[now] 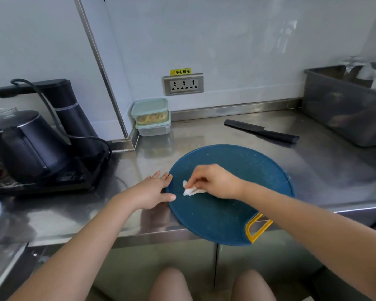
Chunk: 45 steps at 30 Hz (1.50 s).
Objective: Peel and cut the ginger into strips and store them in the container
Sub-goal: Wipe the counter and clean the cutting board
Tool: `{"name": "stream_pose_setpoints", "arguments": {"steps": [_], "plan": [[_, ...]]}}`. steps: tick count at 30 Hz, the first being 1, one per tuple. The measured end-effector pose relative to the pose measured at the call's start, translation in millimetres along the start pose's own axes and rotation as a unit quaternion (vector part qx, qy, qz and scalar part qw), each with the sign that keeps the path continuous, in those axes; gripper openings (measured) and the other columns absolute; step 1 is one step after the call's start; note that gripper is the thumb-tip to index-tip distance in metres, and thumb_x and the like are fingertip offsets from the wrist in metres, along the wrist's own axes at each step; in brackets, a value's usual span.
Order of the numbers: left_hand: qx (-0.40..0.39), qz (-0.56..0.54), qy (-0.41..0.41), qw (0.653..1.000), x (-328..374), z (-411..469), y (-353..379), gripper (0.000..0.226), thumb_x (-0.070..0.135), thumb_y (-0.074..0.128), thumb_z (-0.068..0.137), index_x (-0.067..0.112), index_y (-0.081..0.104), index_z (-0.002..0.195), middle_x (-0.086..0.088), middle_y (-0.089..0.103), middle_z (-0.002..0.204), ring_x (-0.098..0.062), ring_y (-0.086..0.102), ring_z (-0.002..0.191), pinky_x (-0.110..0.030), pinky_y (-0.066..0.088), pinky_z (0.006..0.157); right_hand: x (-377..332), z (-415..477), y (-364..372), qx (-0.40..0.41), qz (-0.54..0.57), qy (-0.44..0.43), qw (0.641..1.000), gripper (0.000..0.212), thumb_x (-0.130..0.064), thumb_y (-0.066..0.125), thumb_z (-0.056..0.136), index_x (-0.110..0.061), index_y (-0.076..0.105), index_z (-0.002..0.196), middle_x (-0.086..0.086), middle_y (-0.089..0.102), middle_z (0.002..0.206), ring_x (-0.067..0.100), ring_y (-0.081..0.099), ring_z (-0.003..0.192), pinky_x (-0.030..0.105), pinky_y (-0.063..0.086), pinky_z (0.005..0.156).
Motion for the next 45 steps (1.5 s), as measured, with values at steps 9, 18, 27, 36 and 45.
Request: {"name": "stream_pose_setpoints", "arguments": {"steps": [9,18,27,36,45], "plan": [[-0.009,-0.018,-0.002,1.0,-4.1,3.8,0.6,0.069,0.036,0.046,0.098,0.018,0.006,0.152,0.005,-0.002,0.159,-0.01,-0.007,0.145,-0.029,0.012,0.117,1.5,-48.0,-53.2,-0.03,0.167,0.051,0.984,0.027,0.003,0.061,0.088,-0.02,0.073,0.08,-0.007,0.068,0.083,0.006,0.063,0.079,0.021,0.05,0.073],[-0.014,-0.03,-0.025,0.999,-12.5,10.9,-4.8,0.07,0.035,0.049,0.097,0.024,0.007,0.151,0.008,0.004,0.158,-0.011,-0.008,0.145,-0.032,0.008,0.117,51.9,-39.4,-27.8,0.135,-0.045,0.117,0.983,0.023,0.001,0.058,0.087,-0.016,0.072,0.096,-0.003,0.064,0.099,0.013,0.061,0.091,0.017,0.039,0.08],[-0.033,-0.021,-0.05,0.998,0.7,6.9,-0.9,0.067,0.029,0.038,0.101,0.015,-0.004,0.151,0.0,-0.008,0.159,-0.013,-0.007,0.146,-0.031,0.004,0.117,-6.7,-71.5,-31.4,0.069,0.134,0.069,0.986,0.03,0.001,0.062,0.087,-0.026,0.07,0.081,-0.007,0.066,0.072,0.01,0.063,0.066,0.024,0.051,0.061],[-0.009,-0.05,-0.015,0.999,10.4,4.7,5.0,0.07,0.042,0.039,0.099,0.024,-0.003,0.151,0.005,-0.011,0.158,-0.012,-0.011,0.145,-0.032,0.003,0.117,58.0,-14.8,-23.4,0.162,-0.032,0.181,0.97,0.02,-0.012,0.058,0.095,-0.013,0.071,0.11,0.005,0.063,0.119,0.019,0.06,0.107,0.019,0.04,0.092],[-0.033,-0.007,-0.021,0.999,15.4,9.3,-1.8,0.071,0.041,0.039,0.099,0.019,-0.004,0.151,-0.001,-0.012,0.158,-0.01,-0.008,0.145,-0.029,0.004,0.116,-13.7,-71.6,-17.7,-0.104,0.14,-0.015,0.985,0.013,-0.008,0.072,0.085,-0.016,0.076,0.095,-0.005,0.068,0.092,0.002,0.062,0.081,0.015,0.046,0.078]]}}
Point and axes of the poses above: each hand's wrist, its own z-axis towards the middle knuckle, its own y-axis out of the palm, x = y × z, the point moved 2 cm from there along z, towards the middle knuckle
